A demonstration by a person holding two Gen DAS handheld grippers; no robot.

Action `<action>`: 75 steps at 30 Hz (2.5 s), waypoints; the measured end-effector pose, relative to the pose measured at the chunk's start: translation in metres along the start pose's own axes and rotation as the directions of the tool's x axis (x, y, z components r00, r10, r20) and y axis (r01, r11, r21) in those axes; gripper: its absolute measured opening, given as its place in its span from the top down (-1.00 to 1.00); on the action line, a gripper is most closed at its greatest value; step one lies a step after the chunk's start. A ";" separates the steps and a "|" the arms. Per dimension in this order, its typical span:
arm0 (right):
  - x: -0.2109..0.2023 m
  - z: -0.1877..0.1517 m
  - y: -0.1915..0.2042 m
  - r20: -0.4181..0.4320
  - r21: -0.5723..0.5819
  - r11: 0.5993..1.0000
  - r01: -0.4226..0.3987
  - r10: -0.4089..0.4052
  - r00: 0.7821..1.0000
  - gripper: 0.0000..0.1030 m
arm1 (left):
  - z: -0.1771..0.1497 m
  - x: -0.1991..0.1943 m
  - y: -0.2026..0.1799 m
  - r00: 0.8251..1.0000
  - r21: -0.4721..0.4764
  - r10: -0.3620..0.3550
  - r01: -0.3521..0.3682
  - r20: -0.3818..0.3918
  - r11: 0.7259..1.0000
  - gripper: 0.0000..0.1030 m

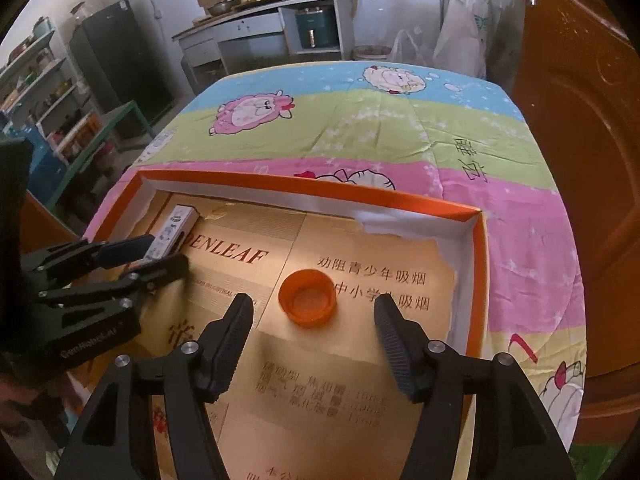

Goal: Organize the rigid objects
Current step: 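Open both tools to release the box and orange cap in the lid, then withdraw both tools back toward the remaining items on the cloth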

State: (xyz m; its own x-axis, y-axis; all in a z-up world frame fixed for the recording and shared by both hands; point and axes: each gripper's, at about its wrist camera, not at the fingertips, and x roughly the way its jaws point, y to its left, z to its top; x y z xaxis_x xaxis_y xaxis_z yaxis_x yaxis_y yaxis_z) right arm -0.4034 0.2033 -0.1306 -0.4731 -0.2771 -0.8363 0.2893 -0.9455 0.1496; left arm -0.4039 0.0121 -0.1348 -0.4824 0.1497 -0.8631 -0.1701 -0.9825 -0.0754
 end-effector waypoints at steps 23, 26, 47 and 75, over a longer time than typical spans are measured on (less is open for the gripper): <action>-0.167 -0.058 0.032 0.243 0.146 0.979 0.141 -0.173 0.954 -0.26 | -0.051 -0.113 -0.008 0.974 -0.046 0.004 0.007 0.226 0.999 -0.07; -0.175 -0.069 0.038 0.248 0.145 0.984 0.104 -0.138 0.959 -0.26 | -0.068 -0.133 -0.010 0.966 -0.051 0.005 0.008 0.257 0.999 -0.07; -0.224 -0.181 0.088 0.298 0.130 0.988 0.078 -0.114 0.948 -0.26 | -0.187 -0.219 -0.007 0.940 -0.080 -0.055 0.087 0.338 0.993 -0.07; -0.217 -0.272 0.118 0.285 0.044 0.996 0.083 -0.093 0.954 -0.26 | -0.285 -0.212 -0.034 0.953 -0.037 -0.051 0.065 0.300 0.997 -0.07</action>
State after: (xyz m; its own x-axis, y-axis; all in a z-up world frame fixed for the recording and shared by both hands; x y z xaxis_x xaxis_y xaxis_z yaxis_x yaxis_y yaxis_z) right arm -0.0401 0.1981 -0.0751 -0.7154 -0.2255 -0.6613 0.2115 -0.9720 0.1026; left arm -0.0511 -0.0181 -0.0916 -0.7086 0.2256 -0.6686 -0.1693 -0.9742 -0.1493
